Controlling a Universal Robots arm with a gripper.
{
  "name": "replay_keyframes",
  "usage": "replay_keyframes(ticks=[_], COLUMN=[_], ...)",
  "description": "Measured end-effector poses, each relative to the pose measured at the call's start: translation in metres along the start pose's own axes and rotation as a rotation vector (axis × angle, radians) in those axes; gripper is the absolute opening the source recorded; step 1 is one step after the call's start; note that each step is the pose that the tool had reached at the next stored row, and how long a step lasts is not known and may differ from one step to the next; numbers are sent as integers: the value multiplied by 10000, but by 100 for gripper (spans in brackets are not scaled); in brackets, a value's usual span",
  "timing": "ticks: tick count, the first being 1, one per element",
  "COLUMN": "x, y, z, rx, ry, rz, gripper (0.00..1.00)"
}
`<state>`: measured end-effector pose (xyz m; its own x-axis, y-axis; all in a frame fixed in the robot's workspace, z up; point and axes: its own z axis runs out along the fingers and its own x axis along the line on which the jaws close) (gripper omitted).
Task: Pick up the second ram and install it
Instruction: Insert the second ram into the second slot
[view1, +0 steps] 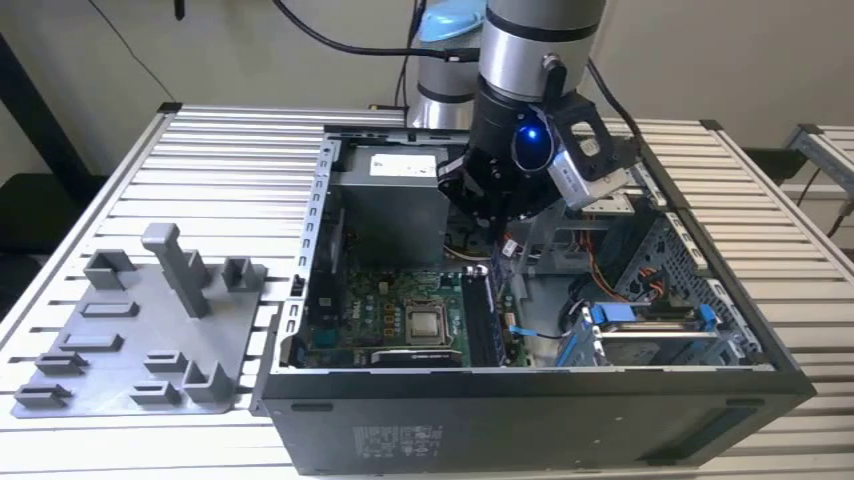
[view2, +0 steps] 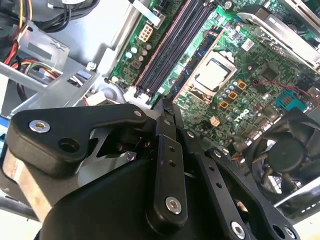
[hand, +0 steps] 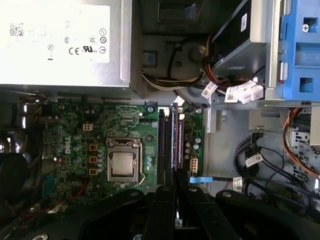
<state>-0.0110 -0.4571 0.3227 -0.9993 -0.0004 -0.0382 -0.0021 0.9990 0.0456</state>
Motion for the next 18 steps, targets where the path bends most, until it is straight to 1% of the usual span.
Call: replay_keyframes(ticks=[5,14,18], x=[4,3,3], y=[-22,-30,-32], z=[89,252,296], rx=[0,0,0], ry=[18,36,36], rz=[2,2,3], gripper=[13,13,13])
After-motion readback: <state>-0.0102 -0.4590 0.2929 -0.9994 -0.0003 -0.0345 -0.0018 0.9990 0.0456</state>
